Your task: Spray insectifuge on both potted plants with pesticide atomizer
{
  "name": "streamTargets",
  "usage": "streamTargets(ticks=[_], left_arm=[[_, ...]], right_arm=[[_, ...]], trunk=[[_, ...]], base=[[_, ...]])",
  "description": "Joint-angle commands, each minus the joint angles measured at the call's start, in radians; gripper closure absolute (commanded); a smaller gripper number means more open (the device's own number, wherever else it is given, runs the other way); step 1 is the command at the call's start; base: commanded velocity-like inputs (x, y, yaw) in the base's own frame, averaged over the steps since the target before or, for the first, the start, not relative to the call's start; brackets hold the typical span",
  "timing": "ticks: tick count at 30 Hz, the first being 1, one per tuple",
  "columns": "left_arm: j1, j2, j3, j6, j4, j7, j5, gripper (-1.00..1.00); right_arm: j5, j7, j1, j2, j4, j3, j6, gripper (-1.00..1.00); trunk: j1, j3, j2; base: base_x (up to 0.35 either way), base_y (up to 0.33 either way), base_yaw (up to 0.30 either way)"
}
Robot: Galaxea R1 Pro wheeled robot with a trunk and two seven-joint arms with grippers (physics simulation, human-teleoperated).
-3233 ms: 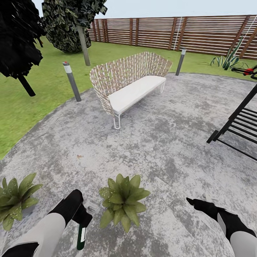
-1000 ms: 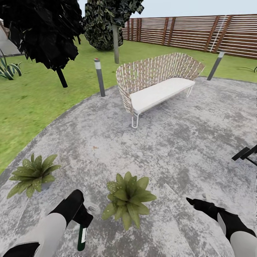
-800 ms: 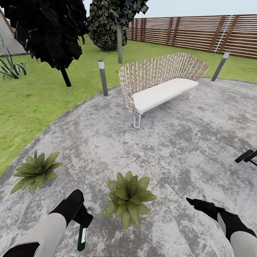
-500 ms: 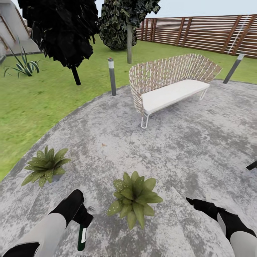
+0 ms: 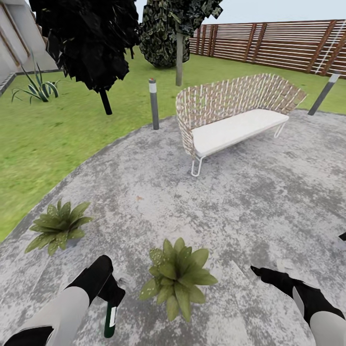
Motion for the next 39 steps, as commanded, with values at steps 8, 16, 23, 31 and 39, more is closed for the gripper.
streamTargets(ticks=[8,16,23,31,39], left_arm=[[0.0,-0.001,0.006,0.004,0.0,-0.01,-0.01,1.0],[0.0,-0.001,0.006,0.004,0.0,-0.01,-0.009,1.0],[0.0,-0.001,0.006,0.004,0.0,-0.01,-0.009,1.0],[0.0,-0.001,0.006,0.004,-0.001,-0.01,-0.009,1.0],[0.0,-0.001,0.006,0.004,-0.002,-0.01,-0.009,1.0]], right_arm=[[0.005,0.009,-0.001,0.001,-0.001,-0.008,0.006,-1.0],[0.005,0.008,-0.001,0.001,-0.003,-0.008,0.011,-1.0],[0.005,0.006,-0.001,0.001,-0.003,-0.008,0.012,-1.0],[0.005,0.006,-0.001,0.001,-0.002,-0.008,0.012,-1.0],[0.005,0.006,-0.001,0.001,-0.002,-0.008,0.011,-1.0]], trunk=[[0.0,-0.001,0.0],[0.0,-0.001,0.0],[0.0,-0.001,0.0],[0.0,-0.001,0.0],[0.0,-0.001,0.0]], base=[[0.119,-0.109,-0.11],[-0.158,-0.183,-0.021],[-0.209,-0.22,0.17],[-0.035,-0.028,0.077],[0.0,0.0,0.236]])
